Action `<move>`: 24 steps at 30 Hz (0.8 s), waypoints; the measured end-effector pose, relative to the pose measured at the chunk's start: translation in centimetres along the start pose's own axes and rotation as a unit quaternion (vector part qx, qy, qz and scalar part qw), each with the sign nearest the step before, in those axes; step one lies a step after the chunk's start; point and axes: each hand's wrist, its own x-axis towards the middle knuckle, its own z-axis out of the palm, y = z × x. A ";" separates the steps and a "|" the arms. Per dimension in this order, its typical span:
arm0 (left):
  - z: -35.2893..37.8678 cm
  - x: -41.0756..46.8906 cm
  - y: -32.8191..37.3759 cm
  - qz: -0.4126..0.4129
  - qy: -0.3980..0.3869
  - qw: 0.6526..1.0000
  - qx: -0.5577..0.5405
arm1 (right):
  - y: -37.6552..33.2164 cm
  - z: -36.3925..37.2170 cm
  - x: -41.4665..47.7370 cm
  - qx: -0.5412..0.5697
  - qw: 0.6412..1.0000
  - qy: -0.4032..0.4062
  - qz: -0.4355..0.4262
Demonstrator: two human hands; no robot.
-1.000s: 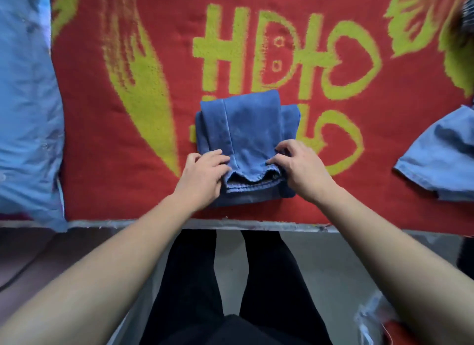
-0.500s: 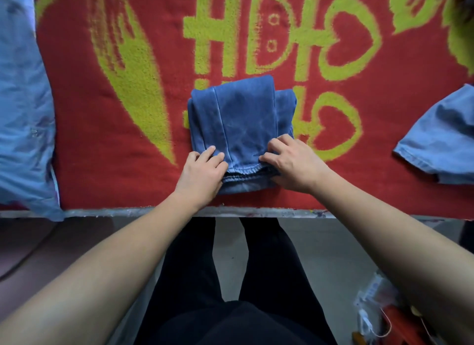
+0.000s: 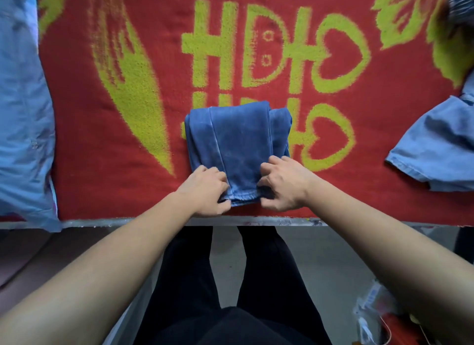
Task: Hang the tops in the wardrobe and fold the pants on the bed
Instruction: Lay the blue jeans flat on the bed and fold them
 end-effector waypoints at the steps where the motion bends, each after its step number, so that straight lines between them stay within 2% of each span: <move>1: -0.7 0.4 -0.4 -0.022 0.009 0.999 -0.048 | 0.0 -1.0 0.5 0.027 0.999 -0.012 0.014; 3: -2.4 1.8 -1.5 -0.097 0.067 0.976 -0.184 | 0.8 -3.3 1.8 0.089 0.994 -0.005 0.056; 4: -3.5 2.5 -2.3 -0.121 0.132 0.963 -0.203 | 1.6 -4.5 2.5 0.114 0.990 0.012 0.078; 6: -5.4 3.6 -4.1 -0.165 0.261 0.941 -0.137 | 3.2 -7.0 3.7 0.140 0.979 0.099 0.110; 7: -6.1 4.2 -5.0 -0.192 0.282 0.933 -0.116 | 3.9 -7.9 4.3 0.147 0.971 0.144 0.124; 9: -7.6 5.5 -6.7 -0.227 0.223 0.934 -0.160 | 5.1 -9.3 5.8 0.163 0.961 0.170 0.142; 11: -8.6 6.6 -7.9 -0.237 0.105 0.943 -0.210 | 5.8 -9.9 7.4 0.133 0.971 0.113 0.165; 14: -8.0 7.0 -8.2 -0.213 -0.018 0.961 -0.176 | 5.8 -8.5 8.5 0.046 0.987 0.045 0.149; 18: -5.9 5.5 -6.8 -0.183 -0.055 0.975 -0.115 | 3.9 -5.0 7.5 -0.012 0.988 0.030 0.153; 20: -5.3 5.3 -6.2 -0.191 -0.054 0.974 -0.111 | 3.5 -5.2 7.7 0.010 0.987 0.014 0.160; 24: -6.3 7.0 -7.0 -0.226 -0.037 0.939 -0.255 | 5.3 -9.0 9.4 0.124 0.976 -0.017 0.176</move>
